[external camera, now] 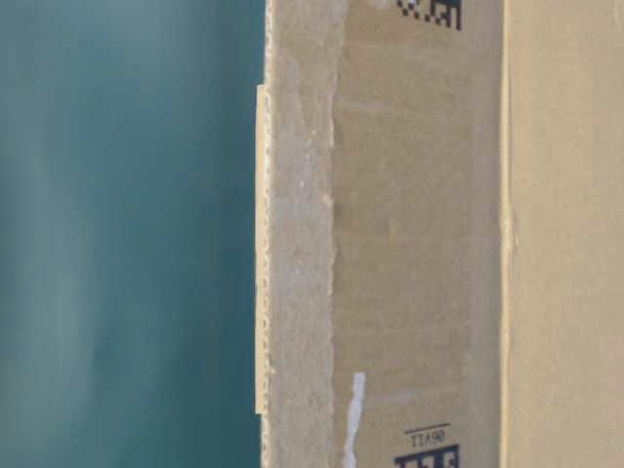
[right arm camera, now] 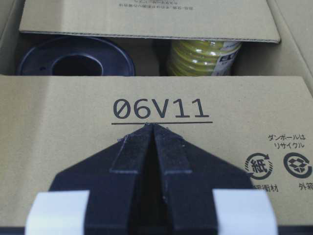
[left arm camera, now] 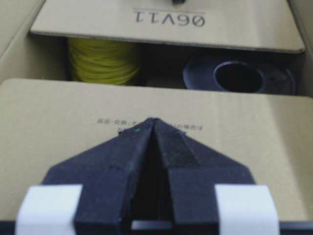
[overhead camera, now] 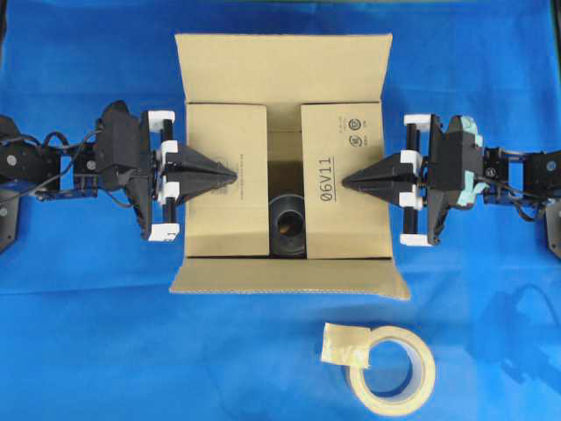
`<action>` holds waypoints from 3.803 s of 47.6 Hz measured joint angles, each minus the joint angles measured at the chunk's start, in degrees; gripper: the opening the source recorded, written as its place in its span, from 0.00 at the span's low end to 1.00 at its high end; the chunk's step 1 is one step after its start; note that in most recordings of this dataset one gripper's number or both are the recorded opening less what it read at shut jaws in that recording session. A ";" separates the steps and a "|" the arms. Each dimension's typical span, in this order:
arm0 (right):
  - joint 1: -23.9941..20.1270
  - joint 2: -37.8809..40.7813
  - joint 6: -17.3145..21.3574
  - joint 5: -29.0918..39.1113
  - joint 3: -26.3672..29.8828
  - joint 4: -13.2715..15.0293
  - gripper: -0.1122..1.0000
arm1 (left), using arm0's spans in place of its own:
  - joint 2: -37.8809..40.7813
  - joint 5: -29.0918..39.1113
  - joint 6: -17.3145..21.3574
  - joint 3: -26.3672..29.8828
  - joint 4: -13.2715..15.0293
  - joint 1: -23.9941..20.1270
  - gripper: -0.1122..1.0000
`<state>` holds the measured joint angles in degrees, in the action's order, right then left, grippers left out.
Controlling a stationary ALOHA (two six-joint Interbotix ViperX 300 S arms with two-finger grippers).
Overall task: Close the cardboard box.
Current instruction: 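Hold the left flap down with the left gripper, right gripper pressing right flap, then swing the right gripper down and push the front flap upward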
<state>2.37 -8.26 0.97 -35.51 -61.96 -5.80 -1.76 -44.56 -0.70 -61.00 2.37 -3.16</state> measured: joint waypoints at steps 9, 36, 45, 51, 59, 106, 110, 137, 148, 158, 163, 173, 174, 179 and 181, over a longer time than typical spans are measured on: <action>0.00 0.00 0.00 0.00 0.09 0.00 0.10 | 0.18 0.00 -0.09 0.88 0.00 0.00 0.10; 0.00 1.49 0.09 -0.09 1.93 0.00 0.10 | 5.54 5.62 7.47 14.06 -0.09 -7.03 0.10; -0.09 1.58 0.00 -0.09 2.02 0.00 0.10 | 7.38 6.68 8.44 17.58 -0.09 -9.76 0.10; -0.18 1.58 0.09 -0.09 2.02 0.00 0.10 | 8.70 6.68 8.44 19.42 -0.26 -10.90 0.10; -0.18 1.58 0.09 0.00 2.11 0.00 0.10 | 10.37 6.77 8.61 21.36 -0.35 -11.07 0.10; -1.14 1.58 0.26 0.26 2.72 -0.09 0.10 | 13.36 6.77 8.35 22.85 -0.53 -10.28 0.10; -1.58 1.58 0.18 0.70 2.81 0.00 0.10 | 13.36 6.77 8.44 22.85 -0.44 -10.46 0.10; -12.13 -17.14 -0.18 10.90 3.78 -0.09 0.10 | 13.36 7.65 8.61 22.76 -0.53 -10.55 0.10; -21.71 -17.58 -1.05 10.37 3.87 1.49 0.10 | 13.36 7.65 8.53 22.76 -0.53 -10.55 0.10; -24.79 -12.48 -1.49 9.58 4.75 2.29 0.10 | 13.36 7.65 8.53 22.76 -0.53 -10.55 0.10; -25.14 -10.99 -1.49 9.40 5.01 2.37 0.10 | 13.36 7.65 8.44 22.68 -0.53 -10.55 0.10; -22.15 -11.51 -1.49 9.67 5.10 2.11 0.10 | 13.36 7.73 8.53 22.76 -0.53 -10.55 0.10; -21.45 -11.69 -1.58 9.84 5.01 2.02 0.10 | 13.36 7.65 8.44 22.68 -0.53 -10.55 0.10; -18.28 -12.66 -1.58 11.07 4.66 1.85 0.10 | 13.36 7.73 8.35 22.76 -0.53 -10.55 0.10; -16.79 -13.01 -1.58 11.78 4.39 1.76 0.10 | 13.36 7.65 8.35 22.76 -0.53 -10.46 0.10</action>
<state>-14.41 -21.27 -0.62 -23.73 -57.57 -4.04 11.60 -36.91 7.65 -38.23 1.85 -13.62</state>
